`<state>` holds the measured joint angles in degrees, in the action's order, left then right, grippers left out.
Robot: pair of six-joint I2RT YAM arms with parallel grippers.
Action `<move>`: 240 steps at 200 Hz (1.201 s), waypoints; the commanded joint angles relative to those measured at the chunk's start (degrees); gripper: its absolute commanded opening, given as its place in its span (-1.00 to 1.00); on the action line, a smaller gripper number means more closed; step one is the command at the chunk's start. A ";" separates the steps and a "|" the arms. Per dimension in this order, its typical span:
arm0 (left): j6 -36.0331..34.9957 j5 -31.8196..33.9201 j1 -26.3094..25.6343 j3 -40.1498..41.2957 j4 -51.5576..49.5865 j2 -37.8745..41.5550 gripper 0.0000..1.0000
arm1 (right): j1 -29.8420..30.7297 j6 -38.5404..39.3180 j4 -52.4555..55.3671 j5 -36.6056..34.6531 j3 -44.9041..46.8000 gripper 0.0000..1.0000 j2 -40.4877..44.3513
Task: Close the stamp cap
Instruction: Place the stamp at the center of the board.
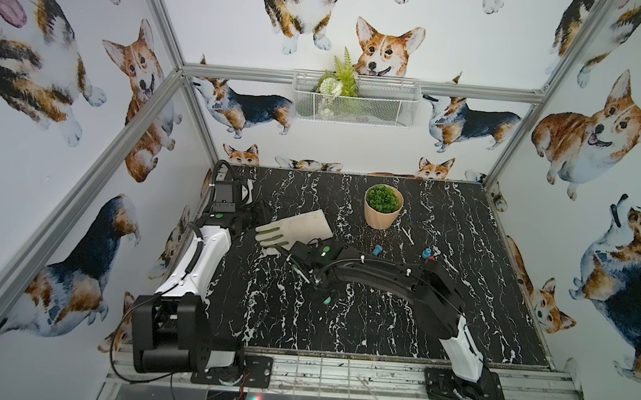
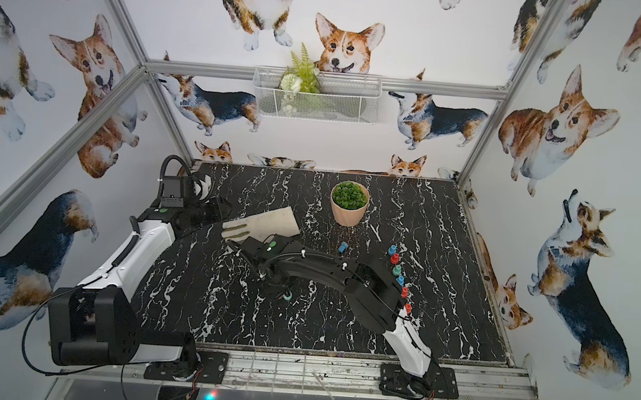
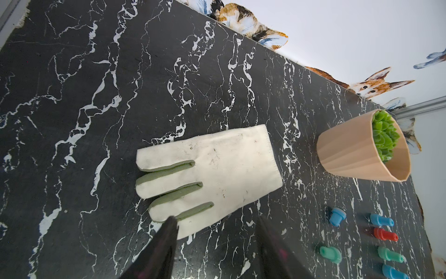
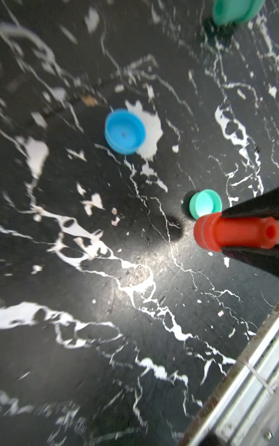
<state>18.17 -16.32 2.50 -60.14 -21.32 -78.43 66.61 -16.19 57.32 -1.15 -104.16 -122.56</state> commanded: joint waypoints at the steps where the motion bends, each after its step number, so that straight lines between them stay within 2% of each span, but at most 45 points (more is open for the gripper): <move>1: -0.62 0.23 0.05 -0.07 0.57 -0.21 0.10 | -2.68 -1.86 0.95 1.62 0.74 -1.00 3.66; 55: -0.50 -0.19 0.05 -0.24 0.62 -0.76 0.10 | -11.93 -3.90 -1.25 -0.08 13.21 -1.00 12.95; 129: -0.25 -0.71 0.05 -0.24 0.75 -1.45 0.10 | -32.66 -5.88 -7.44 1.19 35.94 -1.00 27.68; 171: -0.15 -0.80 0.05 -0.24 0.82 -1.70 0.10 | -41.18 -3.83 -8.62 0.59 37.87 -0.95 27.91; 240: -0.33 -0.69 0.05 -0.24 0.71 -1.84 0.10 | -44.84 -2.40 -10.52 -1.54 38.08 -0.79 23.57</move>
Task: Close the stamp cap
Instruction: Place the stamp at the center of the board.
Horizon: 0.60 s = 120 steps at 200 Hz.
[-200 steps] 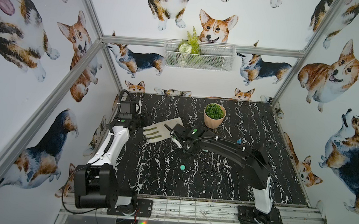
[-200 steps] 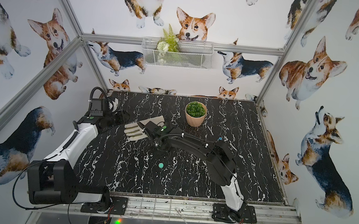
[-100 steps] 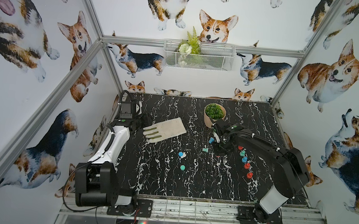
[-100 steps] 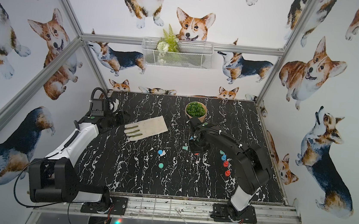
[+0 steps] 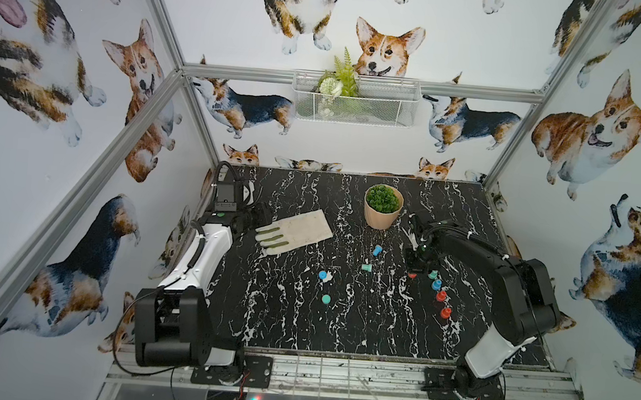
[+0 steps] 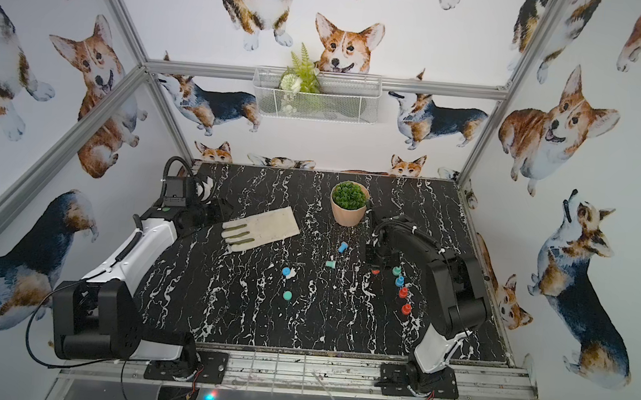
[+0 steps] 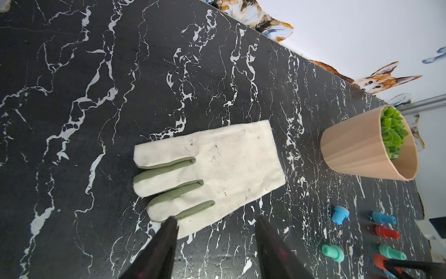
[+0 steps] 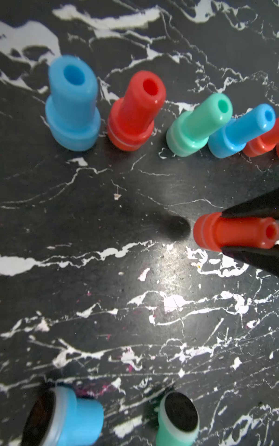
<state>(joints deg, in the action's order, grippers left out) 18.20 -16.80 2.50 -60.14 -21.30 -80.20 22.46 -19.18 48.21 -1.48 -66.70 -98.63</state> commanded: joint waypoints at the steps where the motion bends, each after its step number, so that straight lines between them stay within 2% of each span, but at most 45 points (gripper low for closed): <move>1: -0.31 -0.19 0.05 -0.24 0.71 -0.10 0.10 | -0.72 0.57 -1.43 -1.19 0.70 -0.79 -0.35; 37: -0.11 -0.52 0.05 -0.42 0.72 -0.48 0.10 | -1.18 0.46 -2.12 -4.00 1.98 -0.71 -0.73; 120: -0.26 -0.15 0.05 -0.33 0.58 -0.39 0.10 | -1.94 1.16 -5.71 -5.05 4.16 -0.64 -1.42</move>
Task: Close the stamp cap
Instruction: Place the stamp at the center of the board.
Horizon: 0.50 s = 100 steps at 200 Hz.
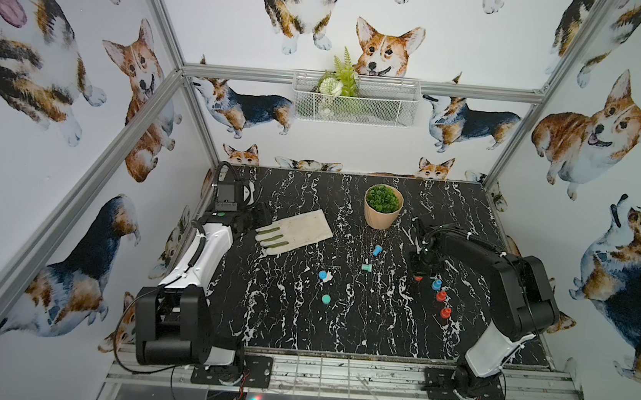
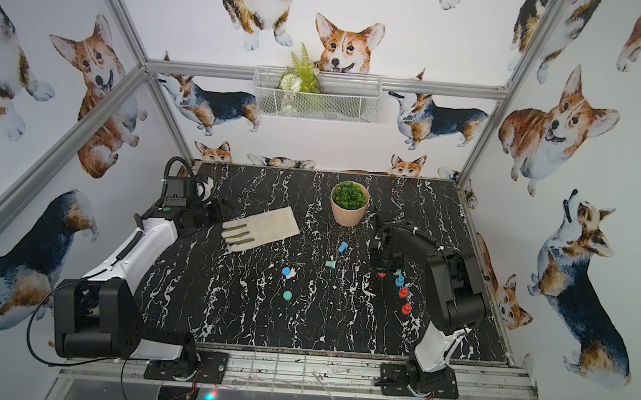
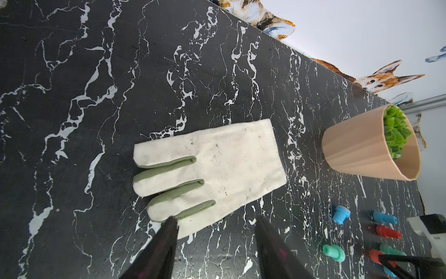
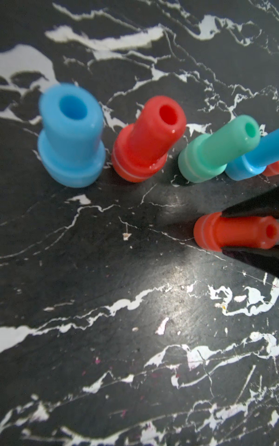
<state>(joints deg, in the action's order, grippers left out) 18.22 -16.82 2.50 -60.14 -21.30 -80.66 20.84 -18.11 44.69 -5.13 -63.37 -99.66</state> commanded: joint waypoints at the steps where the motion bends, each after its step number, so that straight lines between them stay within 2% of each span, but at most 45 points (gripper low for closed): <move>1: -0.29 -0.14 0.05 -0.33 0.61 0.07 0.10 | -0.34 0.09 -2.21 -1.34 0.86 -0.64 -0.38; 23: -0.26 -0.19 0.05 -0.41 0.64 0.07 0.10 | -0.45 0.18 -2.84 -0.55 1.23 -0.58 -0.19; 56: -0.29 -0.14 0.05 -0.42 0.51 0.07 0.10 | -0.45 0.09 -2.76 -0.02 1.41 -0.36 0.43; 100: -0.29 -0.14 0.05 -0.37 0.51 0.13 0.10 | -0.45 0.09 -2.11 0.01 0.89 -0.24 1.35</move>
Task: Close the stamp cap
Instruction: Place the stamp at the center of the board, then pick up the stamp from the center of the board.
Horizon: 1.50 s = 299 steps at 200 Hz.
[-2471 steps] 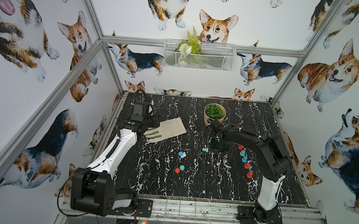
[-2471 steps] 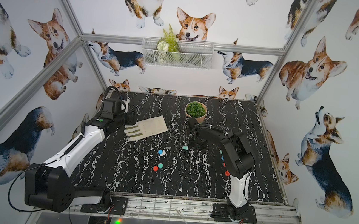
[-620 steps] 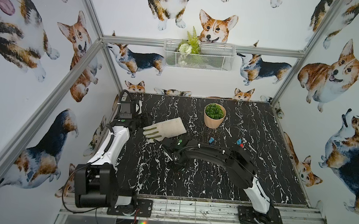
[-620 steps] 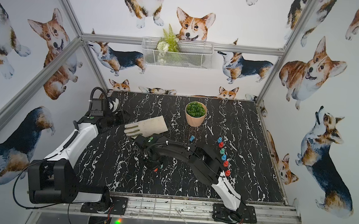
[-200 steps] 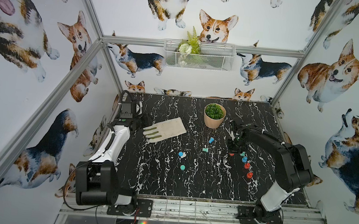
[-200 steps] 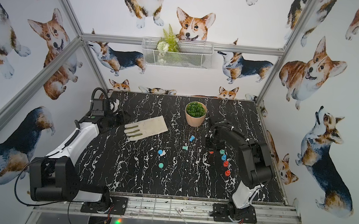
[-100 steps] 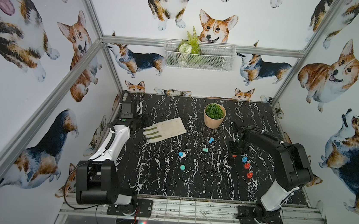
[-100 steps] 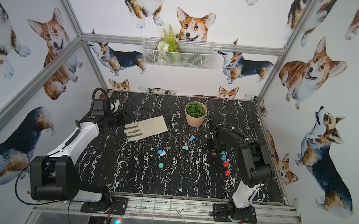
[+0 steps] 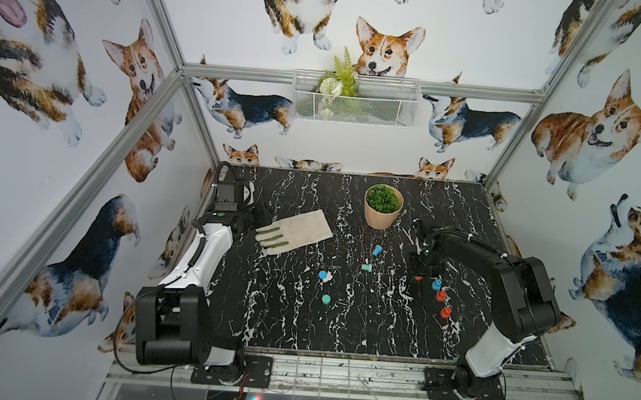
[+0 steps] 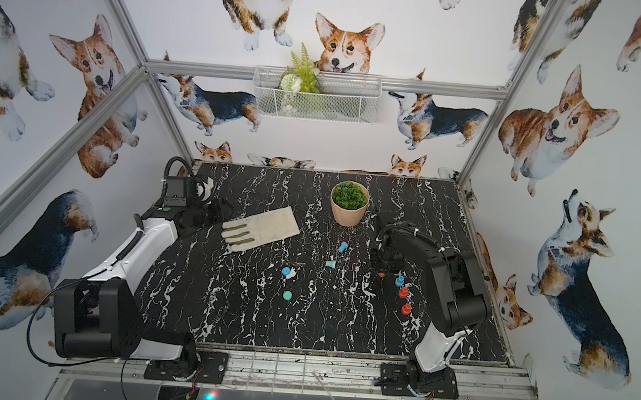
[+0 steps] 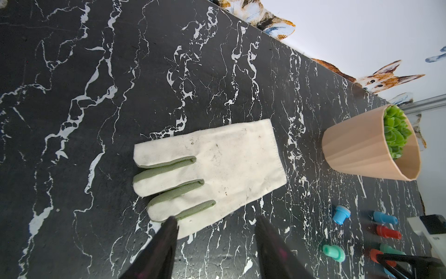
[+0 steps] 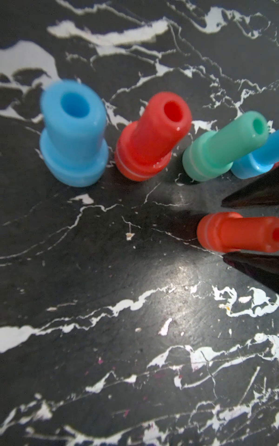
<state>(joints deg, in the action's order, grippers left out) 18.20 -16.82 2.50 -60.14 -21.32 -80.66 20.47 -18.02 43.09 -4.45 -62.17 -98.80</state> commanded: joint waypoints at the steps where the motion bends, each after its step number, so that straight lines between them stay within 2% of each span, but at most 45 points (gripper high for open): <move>1: -0.27 -0.14 0.05 -0.39 0.51 0.14 0.10 | -0.08 0.05 -0.49 -0.66 -0.36 -0.24 0.52; 104: -0.27 -0.15 0.05 -0.41 0.49 0.29 0.10 | 0.35 -0.17 5.26 -0.31 -5.64 -0.21 5.49; 122: -0.27 -0.23 0.05 -0.50 0.57 0.16 0.10 | 2.30 0.45 5.51 1.62 -7.15 -0.22 6.08; 168: -0.27 -0.23 0.05 -0.51 0.47 0.16 0.10 | 10.18 3.47 6.71 1.48 -12.59 -0.24 2.58; 198: -0.27 -0.32 0.05 -0.51 0.49 0.33 0.10 | 11.70 -2.71 6.23 -0.33 -15.42 -0.24 -0.44; 210: -0.14 -0.41 0.05 -0.57 0.45 0.25 0.10 | 12.04 -6.74 4.17 0.60 -15.39 -0.20 -1.05; 226: -0.18 -0.41 0.05 -0.59 0.50 0.24 0.10 | 12.77 -10.89 0.87 1.90 -15.30 0.06 -2.50; 244: -0.09 -0.39 0.05 -0.51 0.50 0.39 0.10 | 14.07 -12.94 -0.43 -0.33 -16.49 0.24 -4.49; 253: -0.03 -0.50 0.05 -0.51 0.56 0.44 0.10 | 14.71 -13.34 -1.00 -1.61 -16.91 0.25 -5.32; 256: -0.03 -0.53 0.05 -0.43 0.58 0.42 0.10 | 15.06 -13.48 -1.47 -2.18 -17.26 0.34 -5.70; 299: 0.26 -1.11 0.05 -0.51 0.82 0.25 0.10 | 16.62 -14.67 -5.59 -6.78 -18.60 0.42 -8.95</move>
<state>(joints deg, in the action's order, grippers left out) 18.31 -17.26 2.50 -60.38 -21.32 -80.53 36.56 -29.76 41.60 -6.52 -79.83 -106.13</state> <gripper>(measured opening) 0.549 0.704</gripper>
